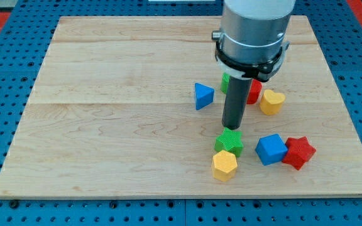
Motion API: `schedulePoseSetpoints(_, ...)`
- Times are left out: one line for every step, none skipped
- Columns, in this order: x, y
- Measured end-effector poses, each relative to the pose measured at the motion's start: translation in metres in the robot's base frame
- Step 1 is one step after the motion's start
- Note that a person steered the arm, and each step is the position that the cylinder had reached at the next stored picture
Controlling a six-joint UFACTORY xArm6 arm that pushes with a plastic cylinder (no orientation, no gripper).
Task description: Move the red circle to the top of the yellow heart
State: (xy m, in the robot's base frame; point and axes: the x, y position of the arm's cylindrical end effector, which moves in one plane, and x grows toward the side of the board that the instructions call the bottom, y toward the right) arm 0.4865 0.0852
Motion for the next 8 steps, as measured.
schedulePoseSetpoints(-0.024,-0.006)
schedulePoseSetpoints(-0.035,0.027)
schedulePoseSetpoints(-0.043,0.027)
schedulePoseSetpoints(-0.057,0.032)
schedulePoseSetpoints(-0.078,0.028)
schedulePoseSetpoints(-0.09,0.03)
schedulePoseSetpoints(-0.096,0.004)
schedulePoseSetpoints(-0.101,0.039)
